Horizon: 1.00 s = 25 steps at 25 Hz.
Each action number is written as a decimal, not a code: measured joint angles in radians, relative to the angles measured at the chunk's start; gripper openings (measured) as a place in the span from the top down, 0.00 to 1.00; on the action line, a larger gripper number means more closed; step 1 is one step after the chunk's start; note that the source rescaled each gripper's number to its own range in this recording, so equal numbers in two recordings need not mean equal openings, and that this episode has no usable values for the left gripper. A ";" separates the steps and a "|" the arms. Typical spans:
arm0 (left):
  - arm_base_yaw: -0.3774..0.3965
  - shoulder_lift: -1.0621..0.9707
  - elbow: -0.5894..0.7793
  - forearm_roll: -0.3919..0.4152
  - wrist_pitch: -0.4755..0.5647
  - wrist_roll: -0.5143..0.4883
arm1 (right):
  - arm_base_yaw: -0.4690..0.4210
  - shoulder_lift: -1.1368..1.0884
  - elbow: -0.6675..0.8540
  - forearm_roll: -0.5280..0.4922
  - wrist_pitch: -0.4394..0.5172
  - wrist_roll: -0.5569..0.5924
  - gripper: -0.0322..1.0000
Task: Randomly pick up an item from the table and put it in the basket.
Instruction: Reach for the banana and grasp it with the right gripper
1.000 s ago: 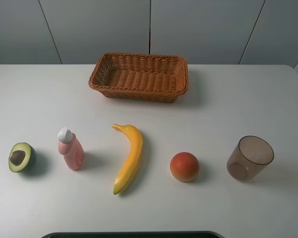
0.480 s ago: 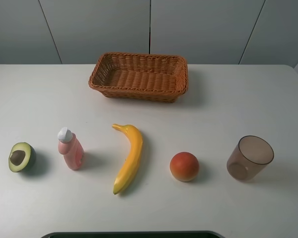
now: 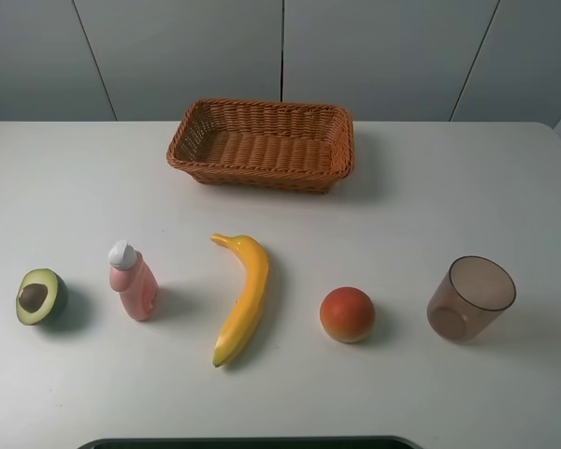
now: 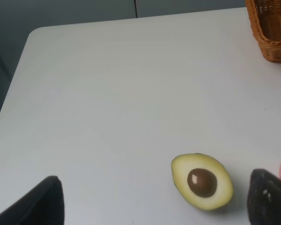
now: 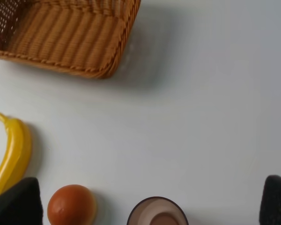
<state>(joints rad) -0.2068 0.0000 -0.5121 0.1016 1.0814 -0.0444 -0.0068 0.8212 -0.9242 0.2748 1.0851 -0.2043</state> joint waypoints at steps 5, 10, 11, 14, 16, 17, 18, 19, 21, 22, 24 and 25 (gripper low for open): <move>0.000 0.000 0.000 0.000 0.000 0.000 | 0.192 0.116 0.000 -0.056 -0.097 0.111 0.00; 0.000 0.000 0.000 0.000 0.000 0.000 | 0.413 0.260 0.000 -0.137 -0.172 0.322 0.00; 0.000 0.000 0.000 0.000 0.000 0.000 | 0.464 0.297 0.000 -0.160 -0.187 0.371 0.00; 0.000 0.000 0.000 0.000 0.000 0.000 | 0.589 0.410 -0.002 -0.205 -0.231 0.519 0.00; 0.000 0.000 0.000 0.000 0.000 0.000 | 0.651 0.487 -0.002 -0.210 -0.266 0.575 0.00; 0.000 0.000 0.000 0.000 0.000 0.000 | 0.674 0.535 -0.002 -0.208 -0.287 0.598 0.00; 0.000 0.000 0.000 0.000 0.000 0.000 | 0.691 0.568 -0.002 -0.204 -0.309 0.614 0.00; 0.000 0.000 0.000 0.000 0.000 0.000 | 0.708 0.599 -0.002 -0.192 -0.328 0.626 0.00; 0.000 0.000 0.000 0.000 0.000 0.000 | 0.738 0.670 -0.002 -0.161 -0.379 0.642 0.00; 0.000 0.000 0.000 0.000 0.000 0.000 | 0.755 0.698 -0.002 -0.151 -0.400 0.646 0.00; 0.000 0.000 0.000 0.000 0.000 0.000 | 0.784 0.763 -0.002 -0.125 -0.450 0.652 0.00; 0.000 0.000 0.000 0.000 0.000 0.000 | 0.797 0.795 -0.002 -0.108 -0.469 0.652 0.00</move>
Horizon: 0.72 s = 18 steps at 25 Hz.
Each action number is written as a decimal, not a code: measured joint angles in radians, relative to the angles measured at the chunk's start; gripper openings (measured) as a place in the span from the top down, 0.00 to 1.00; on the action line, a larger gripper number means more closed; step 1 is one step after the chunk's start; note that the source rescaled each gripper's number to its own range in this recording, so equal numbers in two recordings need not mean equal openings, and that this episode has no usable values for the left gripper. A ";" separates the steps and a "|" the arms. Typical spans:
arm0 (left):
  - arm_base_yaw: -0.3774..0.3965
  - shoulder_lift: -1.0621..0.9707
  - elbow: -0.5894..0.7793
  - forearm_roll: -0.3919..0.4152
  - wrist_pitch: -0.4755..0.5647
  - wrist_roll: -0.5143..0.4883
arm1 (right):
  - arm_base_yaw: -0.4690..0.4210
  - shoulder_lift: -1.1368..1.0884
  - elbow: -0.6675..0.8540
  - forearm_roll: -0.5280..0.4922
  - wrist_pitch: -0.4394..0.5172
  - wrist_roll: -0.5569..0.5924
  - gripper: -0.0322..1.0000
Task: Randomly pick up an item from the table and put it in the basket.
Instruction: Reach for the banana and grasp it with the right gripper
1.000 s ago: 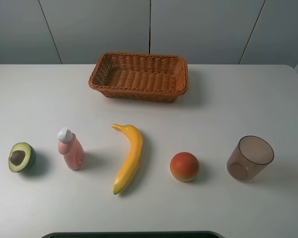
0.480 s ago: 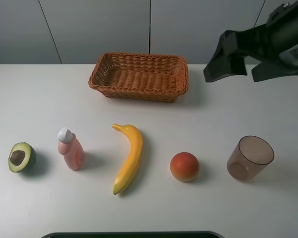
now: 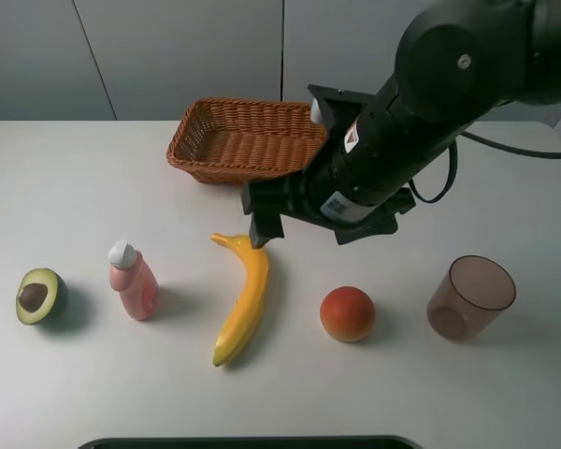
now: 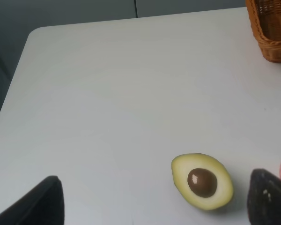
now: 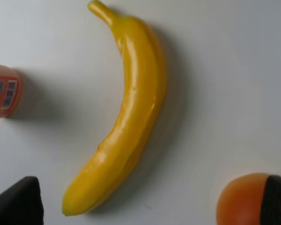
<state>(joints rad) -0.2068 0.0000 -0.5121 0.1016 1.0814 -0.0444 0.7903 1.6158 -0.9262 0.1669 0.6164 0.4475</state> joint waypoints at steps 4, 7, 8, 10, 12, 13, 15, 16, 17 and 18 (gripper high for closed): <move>0.000 0.000 0.000 0.000 0.000 0.000 | 0.043 0.109 -0.031 0.061 -0.016 0.002 0.00; 0.000 0.000 0.000 0.000 0.000 0.000 | 0.054 0.176 -0.073 0.076 0.003 0.002 0.00; 0.000 0.000 0.000 0.000 0.000 0.000 | 0.056 0.192 -0.084 0.079 0.007 0.002 0.00; 0.000 0.000 0.000 0.000 0.000 0.000 | 0.056 0.225 -0.106 0.083 0.009 0.002 0.00; 0.000 0.000 0.000 0.000 0.000 0.000 | 0.056 0.252 -0.127 0.090 0.009 0.002 0.00; 0.000 0.000 0.000 0.000 0.000 0.000 | 0.056 0.267 -0.139 0.095 0.011 0.002 0.00; 0.000 0.000 0.000 0.000 0.000 0.000 | 0.056 0.298 -0.156 0.108 0.013 -0.003 0.03; 0.000 0.000 0.000 0.000 0.000 0.000 | 0.056 0.312 -0.168 0.110 0.015 -0.010 0.05; 0.000 0.000 0.000 0.000 0.000 0.000 | 0.056 0.323 -0.174 0.110 0.016 -0.014 0.06; 0.000 0.000 0.000 0.000 0.000 0.000 | 0.056 0.336 -0.182 0.112 0.016 -0.014 0.07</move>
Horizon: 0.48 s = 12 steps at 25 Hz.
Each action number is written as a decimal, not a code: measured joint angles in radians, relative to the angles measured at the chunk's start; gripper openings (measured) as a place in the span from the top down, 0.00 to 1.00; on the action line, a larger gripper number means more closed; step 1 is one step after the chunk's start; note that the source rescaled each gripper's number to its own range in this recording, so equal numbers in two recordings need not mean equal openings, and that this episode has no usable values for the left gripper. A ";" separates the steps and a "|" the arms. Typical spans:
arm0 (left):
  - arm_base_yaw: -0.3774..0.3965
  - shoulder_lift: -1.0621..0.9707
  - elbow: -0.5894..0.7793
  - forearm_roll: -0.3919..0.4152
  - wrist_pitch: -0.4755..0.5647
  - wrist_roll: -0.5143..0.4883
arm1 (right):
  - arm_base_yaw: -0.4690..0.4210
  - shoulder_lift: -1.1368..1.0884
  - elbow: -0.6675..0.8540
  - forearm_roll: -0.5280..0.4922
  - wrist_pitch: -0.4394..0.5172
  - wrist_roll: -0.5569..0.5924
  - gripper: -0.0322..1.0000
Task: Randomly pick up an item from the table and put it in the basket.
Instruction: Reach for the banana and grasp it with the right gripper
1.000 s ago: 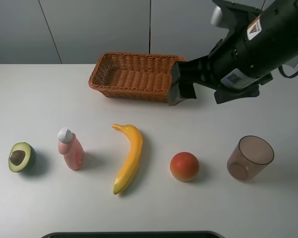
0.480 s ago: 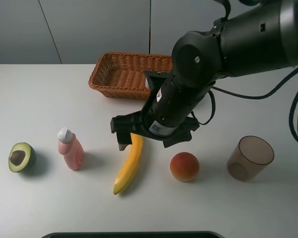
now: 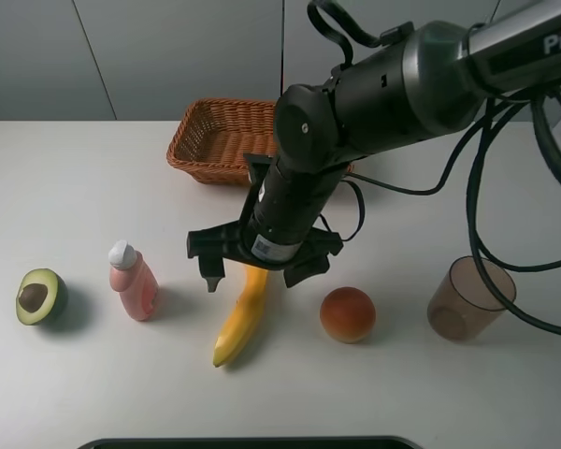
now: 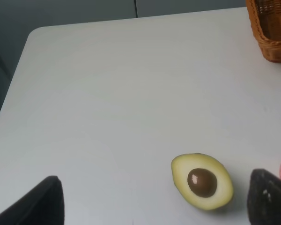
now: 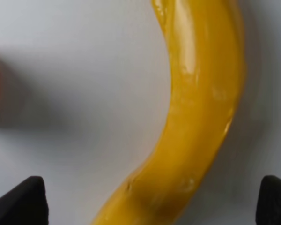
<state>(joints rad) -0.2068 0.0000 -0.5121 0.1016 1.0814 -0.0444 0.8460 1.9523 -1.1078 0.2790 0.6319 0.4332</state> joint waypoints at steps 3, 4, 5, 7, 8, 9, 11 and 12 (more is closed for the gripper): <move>0.000 0.000 0.000 0.000 0.000 0.000 | 0.000 0.040 -0.023 0.000 0.000 -0.003 0.09; 0.000 0.000 0.000 0.000 0.000 0.000 | 0.000 0.051 -0.028 0.004 0.002 -0.003 0.10; 0.000 0.000 0.000 0.000 0.000 0.000 | 0.000 0.066 -0.033 0.005 0.007 -0.003 0.10; 0.000 0.000 0.000 0.000 0.000 0.000 | 0.000 0.086 -0.037 0.017 0.012 -0.003 0.10; 0.000 0.000 0.000 0.000 0.000 0.000 | 0.000 0.094 -0.037 0.022 0.012 -0.005 0.10; 0.000 0.000 0.000 0.000 0.000 0.000 | 0.000 0.104 -0.037 0.022 0.014 -0.006 0.10; 0.000 0.000 0.000 0.000 0.000 0.000 | 0.000 0.116 -0.037 0.028 0.017 -0.007 0.10; 0.000 0.000 0.000 0.000 0.000 0.000 | 0.000 0.119 -0.039 0.028 0.019 -0.010 0.10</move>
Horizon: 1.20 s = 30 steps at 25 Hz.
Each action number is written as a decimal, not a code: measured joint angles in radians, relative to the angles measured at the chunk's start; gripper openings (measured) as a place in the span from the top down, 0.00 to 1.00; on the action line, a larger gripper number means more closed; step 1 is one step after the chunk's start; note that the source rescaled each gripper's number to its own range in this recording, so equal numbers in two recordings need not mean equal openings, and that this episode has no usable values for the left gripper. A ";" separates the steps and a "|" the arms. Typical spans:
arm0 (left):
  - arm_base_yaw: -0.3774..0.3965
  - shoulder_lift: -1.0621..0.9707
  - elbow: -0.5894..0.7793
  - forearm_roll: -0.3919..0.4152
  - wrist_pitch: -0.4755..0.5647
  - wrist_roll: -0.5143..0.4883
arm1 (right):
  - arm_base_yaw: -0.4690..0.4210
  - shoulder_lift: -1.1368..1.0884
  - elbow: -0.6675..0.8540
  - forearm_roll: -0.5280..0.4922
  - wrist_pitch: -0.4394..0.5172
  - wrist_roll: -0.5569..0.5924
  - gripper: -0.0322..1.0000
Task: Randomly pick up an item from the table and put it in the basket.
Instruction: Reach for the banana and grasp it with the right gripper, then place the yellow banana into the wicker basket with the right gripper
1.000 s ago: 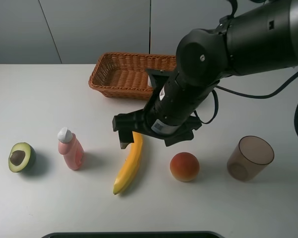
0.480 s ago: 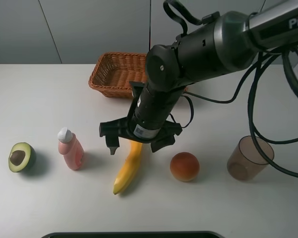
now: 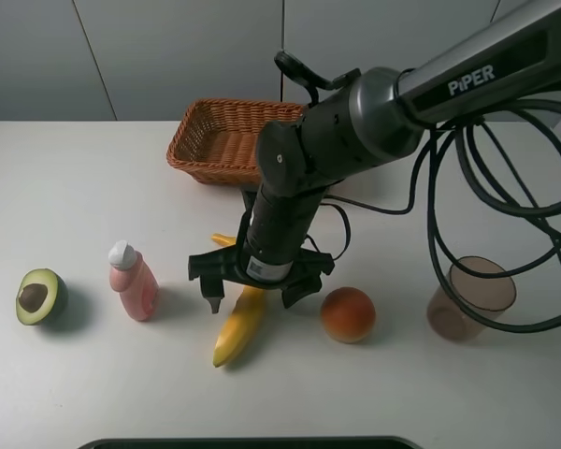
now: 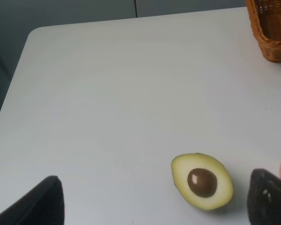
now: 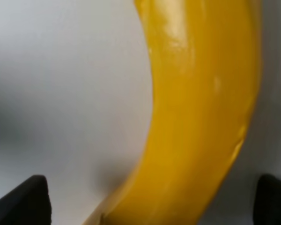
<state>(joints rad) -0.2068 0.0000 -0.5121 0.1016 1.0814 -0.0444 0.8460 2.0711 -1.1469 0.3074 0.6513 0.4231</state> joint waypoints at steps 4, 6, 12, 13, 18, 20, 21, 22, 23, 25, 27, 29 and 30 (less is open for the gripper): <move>0.000 0.000 0.000 0.000 0.000 0.000 | 0.000 0.004 -0.006 0.015 0.000 -0.012 0.10; 0.000 0.000 0.000 0.000 0.000 0.000 | 0.000 0.004 -0.006 0.019 0.000 -0.012 0.10; 0.000 0.000 0.000 0.000 0.000 0.000 | 0.000 0.008 -0.006 0.021 0.000 -0.018 0.51; 0.000 0.000 0.000 0.000 0.000 0.000 | 0.000 0.008 -0.006 0.021 0.000 -0.018 0.70; 0.000 0.000 0.000 0.000 0.000 0.000 | 0.000 0.010 -0.006 0.021 0.002 -0.040 0.96; 0.000 0.000 0.000 0.000 0.000 0.000 | 0.000 0.010 -0.006 0.021 0.002 -0.045 0.96; 0.000 0.000 0.000 0.000 0.000 -0.002 | 0.000 0.010 -0.006 0.021 0.002 -0.047 0.96; 0.000 0.000 0.000 0.000 0.000 -0.002 | 0.000 0.010 -0.006 0.023 0.004 -0.049 0.96; 0.000 0.000 0.000 0.000 0.000 -0.002 | 0.000 0.010 -0.006 0.023 0.004 -0.049 0.96; 0.000 0.000 0.000 0.000 0.000 -0.002 | 0.000 0.010 -0.006 0.023 0.004 -0.051 0.96; 0.000 0.000 0.000 0.000 0.000 -0.002 | 0.000 0.006 -0.006 0.023 0.014 -0.053 0.96; 0.000 0.000 0.000 0.000 0.000 -0.002 | 0.000 -0.016 -0.008 0.007 0.043 -0.050 0.96; 0.000 0.000 0.000 0.000 0.000 -0.002 | 0.000 -0.029 -0.014 -0.008 0.061 -0.048 0.96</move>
<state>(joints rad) -0.2068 0.0000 -0.5121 0.1016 1.0814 -0.0463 0.8460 2.0420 -1.1613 0.2990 0.7122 0.3755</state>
